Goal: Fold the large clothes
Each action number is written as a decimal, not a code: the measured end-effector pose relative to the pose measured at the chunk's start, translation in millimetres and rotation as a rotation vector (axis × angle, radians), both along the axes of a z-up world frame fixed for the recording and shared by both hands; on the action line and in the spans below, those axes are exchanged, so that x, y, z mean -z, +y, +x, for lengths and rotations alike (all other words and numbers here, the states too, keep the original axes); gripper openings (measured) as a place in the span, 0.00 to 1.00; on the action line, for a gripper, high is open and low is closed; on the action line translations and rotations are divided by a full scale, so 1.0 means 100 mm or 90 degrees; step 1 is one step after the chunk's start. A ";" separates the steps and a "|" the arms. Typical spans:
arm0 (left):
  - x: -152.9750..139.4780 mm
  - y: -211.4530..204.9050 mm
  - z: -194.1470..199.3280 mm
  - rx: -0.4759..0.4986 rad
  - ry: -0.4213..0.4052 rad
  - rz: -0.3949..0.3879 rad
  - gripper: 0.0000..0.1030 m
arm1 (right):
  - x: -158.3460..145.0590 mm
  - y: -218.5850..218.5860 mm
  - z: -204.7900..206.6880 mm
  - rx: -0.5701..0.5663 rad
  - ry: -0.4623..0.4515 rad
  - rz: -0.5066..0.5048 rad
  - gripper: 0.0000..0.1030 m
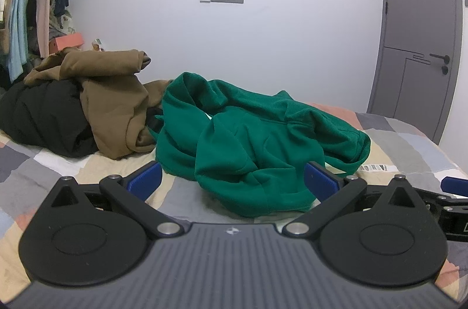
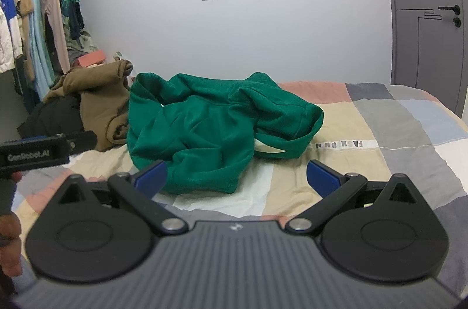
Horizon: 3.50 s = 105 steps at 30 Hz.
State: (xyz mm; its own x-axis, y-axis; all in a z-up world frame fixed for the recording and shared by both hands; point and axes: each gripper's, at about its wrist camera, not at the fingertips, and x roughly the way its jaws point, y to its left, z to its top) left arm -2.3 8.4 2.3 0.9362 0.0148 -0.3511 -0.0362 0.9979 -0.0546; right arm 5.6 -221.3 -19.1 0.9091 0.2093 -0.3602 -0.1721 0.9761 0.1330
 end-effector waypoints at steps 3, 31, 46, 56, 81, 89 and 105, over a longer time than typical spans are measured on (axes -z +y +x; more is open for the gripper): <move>0.01 -0.01 0.00 0.001 -0.002 0.003 1.00 | 0.00 0.01 0.01 0.001 0.002 -0.003 1.00; 0.00 0.23 0.29 0.031 -0.064 -0.006 1.00 | -0.20 0.08 0.29 0.011 -0.002 0.051 1.00; 0.52 0.58 1.57 0.037 0.069 0.001 1.00 | -0.03 0.26 1.50 0.010 0.052 0.059 1.00; 1.02 0.99 2.15 0.039 0.166 -0.205 1.00 | 0.68 0.26 2.19 -0.009 0.139 0.122 1.00; 0.71 0.94 1.61 0.357 0.075 -0.419 0.12 | 0.33 0.04 1.75 -0.184 0.055 0.184 0.11; 0.35 0.73 0.82 0.458 0.029 -0.417 0.12 | -0.08 -0.23 1.18 -0.204 -0.020 0.215 0.11; 0.47 0.23 -0.16 0.446 0.221 -0.302 0.13 | 0.06 -0.32 0.37 -0.139 0.107 0.135 0.14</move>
